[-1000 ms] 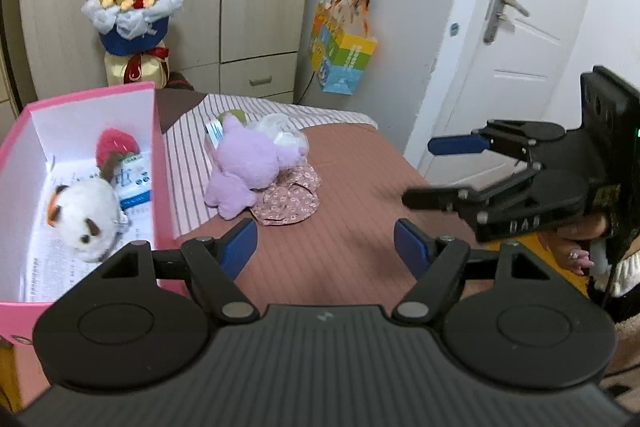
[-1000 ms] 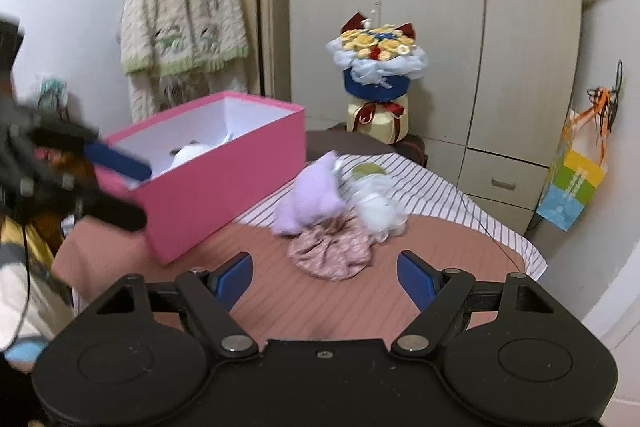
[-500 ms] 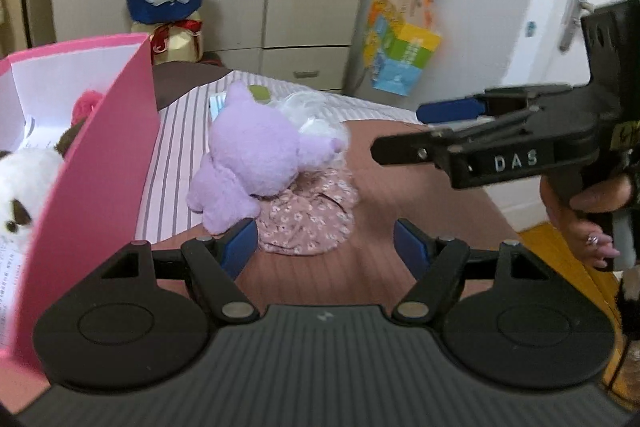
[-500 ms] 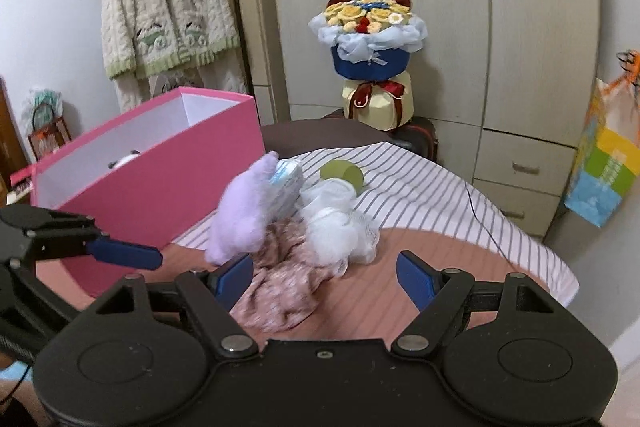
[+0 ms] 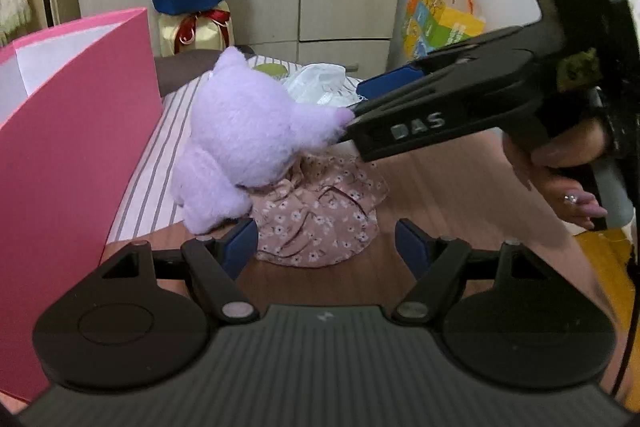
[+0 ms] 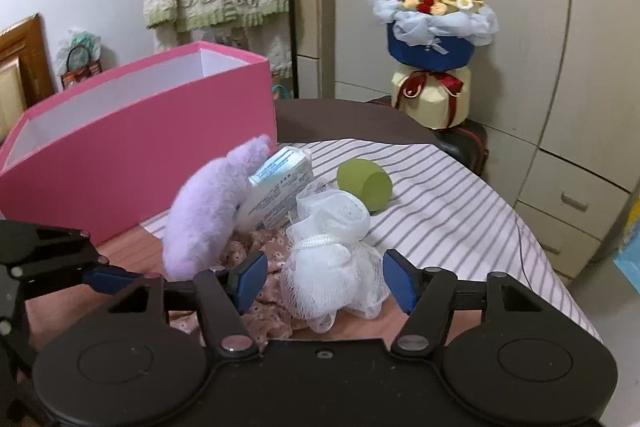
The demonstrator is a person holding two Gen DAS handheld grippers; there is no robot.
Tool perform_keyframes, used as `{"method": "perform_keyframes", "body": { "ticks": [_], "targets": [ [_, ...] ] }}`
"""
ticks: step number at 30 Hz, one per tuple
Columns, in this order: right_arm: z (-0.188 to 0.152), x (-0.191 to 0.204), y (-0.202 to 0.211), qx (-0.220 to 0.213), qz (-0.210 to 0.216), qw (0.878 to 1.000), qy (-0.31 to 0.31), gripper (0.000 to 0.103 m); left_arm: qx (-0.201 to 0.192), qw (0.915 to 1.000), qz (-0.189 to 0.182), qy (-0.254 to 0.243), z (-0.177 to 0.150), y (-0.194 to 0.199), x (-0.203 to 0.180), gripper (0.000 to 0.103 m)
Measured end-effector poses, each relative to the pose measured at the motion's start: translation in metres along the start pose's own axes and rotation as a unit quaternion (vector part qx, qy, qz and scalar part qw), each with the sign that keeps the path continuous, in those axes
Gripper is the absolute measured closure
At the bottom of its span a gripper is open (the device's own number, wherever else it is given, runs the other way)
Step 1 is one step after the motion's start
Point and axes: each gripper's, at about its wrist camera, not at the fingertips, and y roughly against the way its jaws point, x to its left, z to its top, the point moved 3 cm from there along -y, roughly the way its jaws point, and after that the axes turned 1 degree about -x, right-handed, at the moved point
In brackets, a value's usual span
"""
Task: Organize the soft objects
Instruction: 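Grasp the white mesh bath puff with the right gripper while the left gripper grasps the pink floral scrunchie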
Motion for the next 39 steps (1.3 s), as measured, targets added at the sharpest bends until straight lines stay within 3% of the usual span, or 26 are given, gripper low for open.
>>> {"method": "perform_keyframes", "body": {
  "ticks": [4, 11, 13, 14, 17, 19, 22, 25, 33, 39],
  "targets": [
    [0.0, -0.003, -0.012, 0.0, 0.007, 1.0, 0.011, 0.027, -0.011, 0.9996, 0.025, -0.001, 0.0, -0.004, -0.005, 0.027],
    [-0.006, -0.016, -0.022, 0.003, 0.017, 1.0, -0.022, 0.029, -0.011, 0.9986, 0.052, 0.001, 0.001, -0.015, -0.005, 0.025],
    [-0.008, -0.017, -0.022, 0.004, 0.022, 0.999, -0.031, 0.052, -0.012, 0.9981, 0.061, -0.004, 0.0, -0.018, -0.005, 0.026],
    [-0.009, -0.017, -0.022, 0.005, 0.023, 0.999, -0.032, 0.056, -0.01, 0.9979, 0.064, -0.003, -0.001, -0.019, -0.005, 0.027],
    [-0.011, -0.011, -0.019, 0.001, 0.022, 0.999, -0.029, 0.067, -0.009, 0.9977, 0.065, 0.016, -0.001, -0.019, -0.002, 0.045],
    [-0.012, -0.006, -0.014, -0.004, 0.019, 1.0, -0.023, 0.075, -0.011, 0.9975, 0.067, 0.018, 0.0, -0.018, 0.0, 0.07],
    [-0.014, 0.004, -0.005, -0.012, 0.006, 1.0, -0.02, 0.079, -0.017, 0.9974, 0.065, 0.026, -0.002, -0.015, 0.003, 0.089],
    [-0.016, 0.011, 0.006, -0.017, -0.007, 0.999, -0.031, 0.082, -0.027, 0.9978, 0.052, 0.031, -0.005, -0.008, 0.005, 0.094],
    [-0.019, 0.025, 0.037, -0.029, -0.055, 0.996, -0.061, 0.082, -0.047, 0.9987, 0.021, 0.002, -0.011, 0.021, -0.003, 0.095],
    [-0.027, 0.032, 0.058, -0.026, -0.081, 0.991, -0.102, 0.082, -0.03, 0.9993, -0.014, 0.015, -0.02, 0.035, 0.004, 0.095]
  ]
}}
